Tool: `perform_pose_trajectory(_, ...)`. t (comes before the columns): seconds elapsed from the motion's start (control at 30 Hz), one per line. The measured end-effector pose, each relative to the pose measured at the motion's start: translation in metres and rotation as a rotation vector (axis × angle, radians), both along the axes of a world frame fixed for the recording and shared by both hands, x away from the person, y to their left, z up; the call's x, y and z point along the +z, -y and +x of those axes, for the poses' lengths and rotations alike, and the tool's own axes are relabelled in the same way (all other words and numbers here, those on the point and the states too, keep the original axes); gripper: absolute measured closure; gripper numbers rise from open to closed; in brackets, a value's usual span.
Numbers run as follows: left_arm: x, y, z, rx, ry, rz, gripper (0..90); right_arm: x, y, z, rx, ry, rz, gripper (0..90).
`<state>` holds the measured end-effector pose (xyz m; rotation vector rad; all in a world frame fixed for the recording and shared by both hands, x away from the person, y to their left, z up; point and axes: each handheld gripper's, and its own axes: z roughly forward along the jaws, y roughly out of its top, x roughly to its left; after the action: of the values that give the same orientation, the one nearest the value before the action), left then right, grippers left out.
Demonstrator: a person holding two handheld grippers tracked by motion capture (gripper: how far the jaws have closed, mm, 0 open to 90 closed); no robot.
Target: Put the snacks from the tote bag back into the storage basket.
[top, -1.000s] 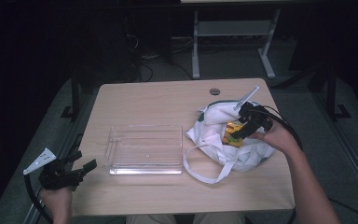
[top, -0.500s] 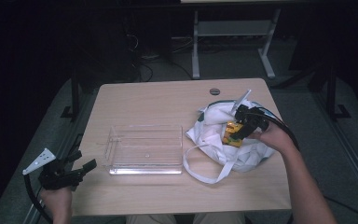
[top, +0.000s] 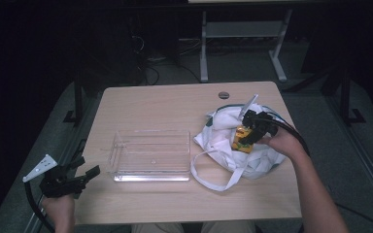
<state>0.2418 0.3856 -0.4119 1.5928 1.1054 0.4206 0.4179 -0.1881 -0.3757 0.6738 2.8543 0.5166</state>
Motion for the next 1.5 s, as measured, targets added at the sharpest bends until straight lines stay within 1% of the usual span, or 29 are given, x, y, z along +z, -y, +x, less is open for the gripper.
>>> perform_pose_trajectory(0.13,0.0,0.0,0.0,0.001,0.0,-0.002,12.6,0.0,0.0,0.0,0.004,0.004,0.0,46.1)
perform_pose_trajectory(0.23,0.0,0.001,0.0,0.001,-0.002,-0.002,12.6,0.0,0.0,-0.001,0.018,0.013,-0.005,47.4)
perform_pose_trajectory(0.4,0.0,0.0,0.0,0.001,0.0,-0.003,12.6,0.0,0.001,0.0,0.018,0.009,-0.003,48.6)
perform_pose_trajectory(0.5,-0.001,-0.001,0.0,0.002,-0.001,0.0,12.6,0.0,0.002,0.001,0.019,0.015,0.0,49.6)
perform_pose_trajectory(0.63,-0.001,-0.001,0.0,0.002,0.0,-0.002,12.6,0.002,0.004,0.003,-0.001,0.008,0.01,50.5)
perform_pose_trajectory(0.7,-0.001,-0.001,0.0,0.002,0.0,-0.002,12.6,0.002,0.004,0.003,0.0,0.009,0.01,50.6)
perform_pose_trajectory(0.77,-0.001,-0.001,0.0,0.005,-0.001,-0.004,12.6,0.003,0.005,0.004,-0.013,0.001,0.019,51.0)
perform_pose_trajectory(0.9,-0.001,-0.001,0.0,0.006,0.0,-0.006,12.6,0.005,0.006,0.005,-0.02,0.001,0.019,51.3)
perform_pose_trajectory(0.97,-0.001,-0.001,0.0,0.007,0.0,-0.007,12.6,0.009,0.007,0.004,-0.027,0.022,0.027,51.5)
perform_pose_trajectory(1.0,-0.001,-0.001,0.0,0.007,0.0,-0.007,12.6,0.009,0.007,0.004,-0.027,0.022,0.027,51.5)
perform_pose_trajectory(1.03,-0.001,-0.001,0.0,0.007,-0.001,-0.005,12.6,0.012,0.008,0.004,-0.033,0.02,0.043,51.5)
perform_pose_trajectory(1.07,-0.001,-0.001,0.0,0.007,0.0,-0.006,12.6,0.012,0.008,0.004,-0.033,0.02,0.043,51.5)
perform_pose_trajectory(1.13,-0.001,-0.001,0.0,0.005,0.001,-0.006,12.6,0.016,0.009,0.003,-0.033,0.028,0.048,51.6)
perform_pose_trajectory(1.17,-0.001,-0.001,0.0,0.005,0.001,-0.004,12.6,0.021,0.01,0.002,-0.033,0.035,0.053,51.6)
perform_pose_trajectory(1.2,-0.001,-0.001,0.0,0.005,0.002,-0.005,12.6,0.021,0.01,0.002,-0.033,0.035,0.053,51.6)
perform_pose_trajectory(1.23,-0.001,-0.001,0.0,0.004,0.002,-0.004,12.6,0.025,0.011,0.001,-0.037,0.032,0.066,51.6)
perform_pose_trajectory(1.27,-0.001,-0.001,0.0,0.004,0.002,-0.004,12.6,0.025,0.011,0.001,-0.037,0.032,0.066,51.6)
perform_pose_trajectory(1.43,0.0,-0.001,0.0,0.004,0.0,0.0,12.6,0.035,0.012,-0.003,-0.037,0.041,0.059,51.8)
perform_pose_trajectory(1.47,0.0,-0.001,0.0,0.004,0.0,0.0,12.6,0.035,0.012,-0.003,-0.037,0.041,0.059,51.8)
perform_pose_trajectory(1.5,0.0,-0.001,0.0,0.005,0.0,-0.001,12.6,0.038,0.013,-0.003,-0.034,0.038,0.064,51.8)
